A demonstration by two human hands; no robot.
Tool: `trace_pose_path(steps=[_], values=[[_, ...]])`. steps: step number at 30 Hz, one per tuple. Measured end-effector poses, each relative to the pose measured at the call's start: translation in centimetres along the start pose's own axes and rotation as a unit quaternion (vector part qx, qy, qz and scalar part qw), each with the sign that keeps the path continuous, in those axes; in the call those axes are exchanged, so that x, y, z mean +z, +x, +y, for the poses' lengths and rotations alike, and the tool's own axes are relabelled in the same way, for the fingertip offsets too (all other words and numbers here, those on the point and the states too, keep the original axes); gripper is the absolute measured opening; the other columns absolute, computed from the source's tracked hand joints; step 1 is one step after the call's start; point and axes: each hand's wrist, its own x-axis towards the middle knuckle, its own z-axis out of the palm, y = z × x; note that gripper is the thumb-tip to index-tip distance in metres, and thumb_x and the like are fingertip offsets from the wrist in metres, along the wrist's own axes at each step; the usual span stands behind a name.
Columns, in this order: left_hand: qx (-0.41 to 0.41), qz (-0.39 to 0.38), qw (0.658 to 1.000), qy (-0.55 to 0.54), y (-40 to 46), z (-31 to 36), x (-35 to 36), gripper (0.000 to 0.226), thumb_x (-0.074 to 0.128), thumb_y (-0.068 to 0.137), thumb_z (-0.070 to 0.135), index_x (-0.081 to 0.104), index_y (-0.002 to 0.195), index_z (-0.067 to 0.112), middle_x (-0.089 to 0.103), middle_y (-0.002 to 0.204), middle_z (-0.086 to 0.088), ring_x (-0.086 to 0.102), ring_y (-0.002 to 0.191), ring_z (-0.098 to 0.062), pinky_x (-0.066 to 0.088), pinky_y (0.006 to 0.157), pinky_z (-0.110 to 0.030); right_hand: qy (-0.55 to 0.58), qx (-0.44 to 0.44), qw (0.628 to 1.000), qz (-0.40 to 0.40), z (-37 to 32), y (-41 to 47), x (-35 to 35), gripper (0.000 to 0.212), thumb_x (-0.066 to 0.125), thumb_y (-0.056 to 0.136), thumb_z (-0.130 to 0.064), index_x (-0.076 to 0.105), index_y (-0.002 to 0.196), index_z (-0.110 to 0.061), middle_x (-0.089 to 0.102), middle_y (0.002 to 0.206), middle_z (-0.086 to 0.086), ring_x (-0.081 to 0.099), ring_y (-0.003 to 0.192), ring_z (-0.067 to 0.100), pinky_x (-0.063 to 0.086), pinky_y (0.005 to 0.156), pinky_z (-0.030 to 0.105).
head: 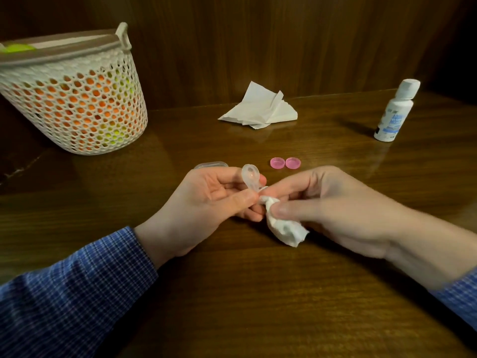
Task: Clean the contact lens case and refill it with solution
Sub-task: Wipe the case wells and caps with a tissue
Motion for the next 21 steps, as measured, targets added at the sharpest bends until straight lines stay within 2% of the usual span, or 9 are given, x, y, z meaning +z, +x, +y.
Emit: trace_pose_path(steps=[2,4,5,7,10,13,15,18,21], values=[[-0.027,0.001,0.999,-0.034,0.4,0.2,-0.2,0.032,0.065,0.084,0.016,0.073,0.113,0.006,0.076,0.104,-0.007,0.073,0.088,-0.020,0.060,0.075,-0.025,0.176,0.073,0.981,-0.036,-0.5,0.2,-0.4,0.026,0.073,0.078,-0.003,0.083,0.102,-0.007,0.079,0.111,0.010,0.076,0.096,0.014,0.059,0.074,0.020],[-0.063,-0.004,0.995,-0.084,0.7,0.3,-0.4,0.032,0.064,0.084,0.016,0.073,0.112,0.005,0.075,0.103,-0.010,0.072,0.089,-0.019,0.059,0.074,-0.025,0.218,0.070,0.973,-0.017,-0.8,0.4,-0.6,0.028,0.075,0.074,-0.006,0.084,0.100,-0.010,0.073,0.125,0.007,0.073,0.103,0.011,0.058,0.071,0.020],[-0.073,-0.011,0.992,-0.103,0.7,0.3,-0.5,0.029,0.064,0.085,0.016,0.074,0.110,0.004,0.074,0.099,-0.009,0.071,0.087,-0.018,0.059,0.074,-0.025,0.169,0.036,0.985,0.008,-0.7,0.4,-0.6,0.027,0.077,0.074,-0.007,0.085,0.099,-0.015,0.073,0.124,0.003,0.072,0.104,0.009,0.057,0.073,0.019],[-0.085,-0.027,0.988,-0.128,0.7,0.2,-0.7,0.025,0.063,0.087,0.017,0.074,0.105,0.004,0.072,0.094,-0.008,0.070,0.085,-0.017,0.058,0.074,-0.024,-0.041,-0.083,0.992,0.084,-0.4,0.3,-0.4,0.026,0.078,0.082,-0.008,0.085,0.097,-0.028,0.080,0.106,-0.004,0.073,0.100,0.007,0.056,0.082,0.018],[-0.103,-0.036,0.983,-0.145,0.8,0.0,-0.8,0.036,0.062,0.091,0.018,0.067,0.115,-0.009,0.070,0.094,-0.012,0.069,0.085,-0.016,0.058,0.075,-0.024,-0.241,-0.213,0.939,0.124,0.3,-0.1,0.1,0.029,0.073,0.090,-0.013,0.079,0.103,-0.038,0.079,0.095,0.001,0.073,0.097,0.016,0.053,0.097,0.022],[-0.130,-0.065,0.976,-0.162,0.9,-0.1,-0.8,0.030,0.064,0.093,0.021,0.069,0.110,-0.004,0.070,0.090,-0.011,0.070,0.082,-0.015,0.059,0.073,-0.023,-0.292,-0.253,0.916,0.104,0.8,0.0,0.4,0.025,0.069,0.092,-0.020,0.079,0.113,-0.030,0.076,0.096,-0.008,0.069,0.099,0.015,0.054,0.094,0.029],[-0.140,-0.084,0.972,-0.168,0.9,0.0,-0.9,0.030,0.066,0.088,0.023,0.070,0.105,-0.001,0.071,0.088,-0.009,0.070,0.079,-0.013,0.059,0.071,-0.021,-0.331,-0.273,0.899,0.087,1.1,0.1,0.5,0.024,0.070,0.094,-0.014,0.079,0.114,-0.022,0.074,0.097,-0.008,0.068,0.098,0.013,0.051,0.096,0.027],[-0.140,-0.104,0.971,-0.163,0.8,0.0,-1.0,0.031,0.068,0.086,0.024,0.071,0.102,-0.003,0.072,0.087,-0.008,0.070,0.078,-0.012,0.058,0.071,-0.019,-0.368,-0.294,0.878,0.086,1.5,0.2,0.5,0.025,0.071,0.094,-0.006,0.079,0.115,-0.017,0.069,0.094,-0.005,0.066,0.091,0.012,0.052,0.083,0.022],[-0.119,-0.073,0.980,-0.145,0.5,-0.2,-0.7,0.027,0.068,0.089,0.017,0.071,0.104,-0.005,0.074,0.090,-0.011,0.072,0.083,-0.016,0.059,0.075,-0.022,-0.394,-0.287,0.867,0.103,1.5,0.2,0.5,0.023,0.074,0.092,-0.008,0.080,0.112,-0.019,0.068,0.093,-0.011,0.065,0.090,0.008,0.051,0.081,0.016]])
